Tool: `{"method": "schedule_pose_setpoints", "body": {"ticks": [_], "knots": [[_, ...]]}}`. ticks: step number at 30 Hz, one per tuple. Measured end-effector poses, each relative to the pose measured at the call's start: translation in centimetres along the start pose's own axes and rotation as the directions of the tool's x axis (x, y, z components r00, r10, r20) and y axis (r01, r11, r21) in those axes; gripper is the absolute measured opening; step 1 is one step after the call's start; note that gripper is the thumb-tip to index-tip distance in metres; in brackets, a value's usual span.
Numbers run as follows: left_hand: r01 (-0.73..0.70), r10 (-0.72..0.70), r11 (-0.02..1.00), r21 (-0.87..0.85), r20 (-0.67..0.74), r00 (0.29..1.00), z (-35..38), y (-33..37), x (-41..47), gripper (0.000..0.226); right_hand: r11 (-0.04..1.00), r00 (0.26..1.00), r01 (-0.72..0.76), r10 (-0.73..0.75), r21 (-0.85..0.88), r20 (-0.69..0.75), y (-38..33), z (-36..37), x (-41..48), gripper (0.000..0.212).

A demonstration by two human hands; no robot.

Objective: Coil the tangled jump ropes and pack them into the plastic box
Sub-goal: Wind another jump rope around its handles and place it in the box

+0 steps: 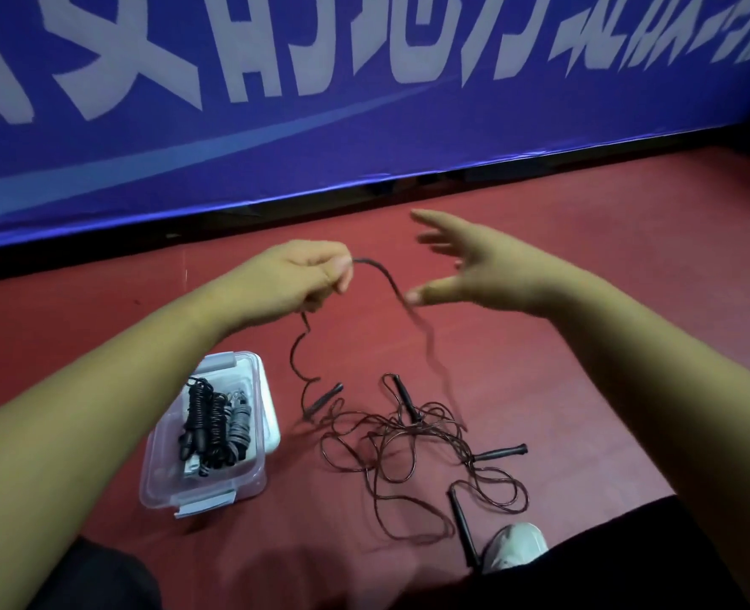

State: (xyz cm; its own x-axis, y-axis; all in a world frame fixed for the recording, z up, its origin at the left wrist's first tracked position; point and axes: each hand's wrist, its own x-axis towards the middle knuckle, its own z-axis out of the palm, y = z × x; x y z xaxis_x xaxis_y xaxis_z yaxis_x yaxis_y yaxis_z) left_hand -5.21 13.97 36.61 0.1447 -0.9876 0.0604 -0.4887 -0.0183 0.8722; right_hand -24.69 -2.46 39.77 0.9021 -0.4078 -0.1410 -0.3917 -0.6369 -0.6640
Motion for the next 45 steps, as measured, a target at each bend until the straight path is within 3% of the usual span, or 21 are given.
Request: {"method": "schedule_pose_setpoints", "body": {"ticks": [4, 6, 8, 10, 11, 14, 15, 17, 19, 21, 24, 28, 31, 32, 33, 35, 36, 38, 41, 43, 45], "knots": [[-0.054, 0.056, 0.996, 0.065, -0.027, 0.998, 0.4, 1.4, -0.1, 0.033, 0.983, 0.982, 0.178, -0.175, -0.035, 0.071, -2.3, 2.4, 1.1, 0.024], [-0.034, 0.034, 0.999, 0.006, -0.063, 0.997, -0.4, 1.0, -0.1, 0.034, 0.962, 0.97, 0.242, -0.244, 0.125, 0.005, -2.5, 1.8, 1.0, 0.028], [0.042, -0.042, 0.999, 0.003, 0.009, 0.999, -1.0, -0.6, -0.4, 0.033, 0.871, 0.95, 0.299, -0.233, 0.389, -0.209, -2.6, 0.3, 0.9, 0.03], [0.186, -0.196, 0.977, 0.106, 0.104, 0.975, -1.4, -3.3, -0.9, 0.033, 0.666, 0.918, 0.329, -0.06, 0.669, -0.392, -2.1, -1.5, 1.0, 0.033], [0.249, -0.269, 0.955, 0.16, 0.116, 0.956, -1.5, -4.5, -1.3, 0.035, 0.662, 0.901, 0.314, 0.017, 0.68, -0.433, -1.5, -1.9, 0.9, 0.034], [0.314, -0.321, 0.944, 0.1, 0.062, 0.945, -1.5, -5.8, -1.9, 0.041, 0.98, 0.946, 0.013, 0.052, 0.198, -0.319, 1.2, -2.1, 0.6, 0.033], [0.303, -0.304, 0.952, 0.042, 0.038, 0.952, -1.3, -5.4, -1.8, 0.039, 0.994, 0.973, -0.112, 0.109, -0.002, -0.202, 1.7, -1.7, 0.3, 0.036], [0.248, -0.247, 0.966, -0.074, 0.019, 0.969, -0.5, -3.6, -1.4, 0.035, 0.956, 0.977, -0.199, 0.177, -0.215, -0.118, 2.0, -1.2, 0.0, 0.084], [0.168, -0.165, 0.975, -0.142, 0.034, 0.986, 0.5, -1.7, -1.1, 0.033, 0.996, 0.992, -0.075, 0.069, -0.054, -0.11, 0.8, -0.6, 0.1, 0.095], [0.082, -0.079, 0.986, -0.146, 0.028, 0.996, 1.5, -0.3, -0.9, 0.031, 0.995, 0.999, 0.015, -0.011, 0.101, -0.036, -0.7, 0.7, 0.3, 0.066], [0.016, -0.024, 0.984, -0.178, -0.044, 0.999, 1.5, 1.0, -0.8, 0.031, 0.99, 0.991, 0.095, -0.105, 0.107, 0.086, -2.3, 2.8, 0.2, 0.026], [-0.034, 0.031, 0.998, -0.057, -0.046, 0.998, -0.1, 0.5, -1.0, 0.038, 0.774, 0.966, 0.256, -0.189, 0.579, -0.174, -3.2, 1.5, 0.3, 0.026], [0.089, -0.093, 0.994, 0.067, 0.055, 0.994, -0.8, -2.4, -1.6, 0.054, 0.479, 0.924, 0.355, -0.049, 0.803, -0.379, -2.7, -0.5, 0.3, 0.028], [0.137, -0.144, 0.986, 0.094, 0.076, 0.987, -0.9, -3.3, -1.9, 0.061, 0.461, 0.91, 0.353, 0.033, 0.814, -0.413, -2.1, -0.9, 0.4, 0.028], [0.165, -0.172, 0.981, 0.101, 0.07, 0.983, -1.0, -4.1, -2.1, 0.066, 0.546, 0.89, 0.327, 0.097, 0.771, -0.446, -1.5, -1.4, 0.4, 0.027], [0.158, -0.161, 0.984, 0.087, 0.025, 0.987, -1.1, -4.5, -2.1, 0.059, 0.902, 0.876, 0.119, 0.102, 0.416, -0.472, 0.1, -1.8, 0.3, 0.017], [0.136, -0.137, 0.987, 0.091, 0.003, 0.991, -1.1, -4.1, -1.9, 0.052, 0.984, 0.904, -0.023, 0.096, 0.177, -0.417, 0.6, -1.9, 0.1, 0.034], [0.11, -0.11, 0.984, 0.14, -0.008, 0.994, -0.8, -2.7, -1.4, 0.044, 0.986, 0.972, -0.097, 0.064, -0.134, -0.227, 1.2, -1.6, -0.2, 0.084], [0.086, -0.087, 0.98, 0.178, -0.002, 0.996, 0.3, -1.5, -1.3, 0.039, 0.997, 0.993, 0.01, -0.018, 0.071, 0.117, -0.6, 0.6, -0.7, 0.08], [0.08, -0.08, 0.986, 0.145, -0.008, 0.997, 0.4, -1.0, -1.4, 0.038, 0.957, 0.986, -0.006, -0.042, 0.288, 0.16, -2.1, 2.5, -0.5, 0.052], [0.071, -0.071, 0.997, 0.037, -0.005, 0.997, 0.3, -0.6, -1.4, 0.038, 0.951, 0.994, 0.025, -0.058, 0.307, 0.098, -2.8, 4.0, -0.2, 0.027]]}}
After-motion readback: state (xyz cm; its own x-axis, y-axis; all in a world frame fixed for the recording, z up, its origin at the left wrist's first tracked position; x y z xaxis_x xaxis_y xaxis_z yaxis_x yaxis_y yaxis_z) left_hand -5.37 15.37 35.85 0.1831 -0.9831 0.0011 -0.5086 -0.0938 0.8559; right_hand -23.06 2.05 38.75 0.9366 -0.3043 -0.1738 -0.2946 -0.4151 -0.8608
